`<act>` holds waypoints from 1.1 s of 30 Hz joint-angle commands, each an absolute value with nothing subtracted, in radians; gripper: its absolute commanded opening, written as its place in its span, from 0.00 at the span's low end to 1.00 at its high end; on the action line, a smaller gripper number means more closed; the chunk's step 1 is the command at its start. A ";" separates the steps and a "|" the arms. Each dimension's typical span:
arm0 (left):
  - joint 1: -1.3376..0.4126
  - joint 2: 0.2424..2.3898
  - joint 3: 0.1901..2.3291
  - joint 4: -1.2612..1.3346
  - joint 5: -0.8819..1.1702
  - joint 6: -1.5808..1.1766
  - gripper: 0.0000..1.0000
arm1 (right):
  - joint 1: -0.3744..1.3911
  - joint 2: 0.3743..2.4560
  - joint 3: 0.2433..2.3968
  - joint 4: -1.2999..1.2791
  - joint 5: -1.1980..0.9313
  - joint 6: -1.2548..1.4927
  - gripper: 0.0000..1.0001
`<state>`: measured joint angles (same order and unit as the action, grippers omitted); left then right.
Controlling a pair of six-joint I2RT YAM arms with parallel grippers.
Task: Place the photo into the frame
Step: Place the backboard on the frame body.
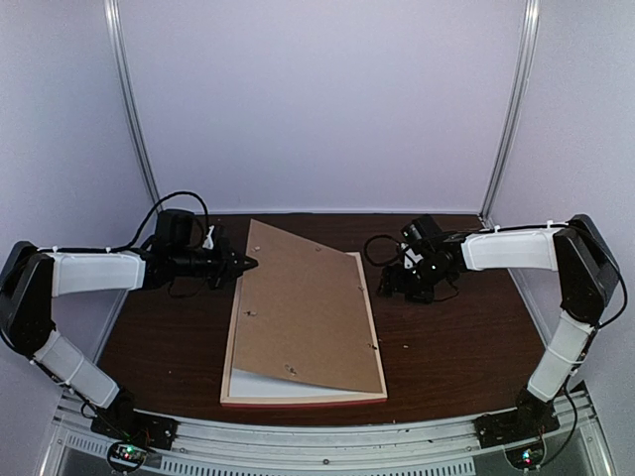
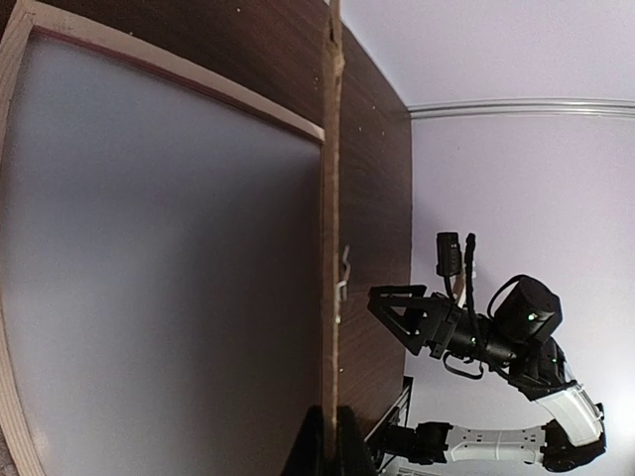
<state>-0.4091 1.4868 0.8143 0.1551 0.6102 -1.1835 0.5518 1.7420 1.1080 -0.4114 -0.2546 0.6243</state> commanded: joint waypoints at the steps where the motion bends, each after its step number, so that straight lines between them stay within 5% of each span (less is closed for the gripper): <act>1: -0.406 1.491 0.852 0.168 0.644 -1.158 0.00 | 0.548 1.759 1.103 -0.392 -0.259 0.624 0.81; 33: -0.396 1.486 0.861 0.124 0.620 -1.123 0.00 | 0.547 1.746 1.101 -0.391 -0.265 0.601 0.84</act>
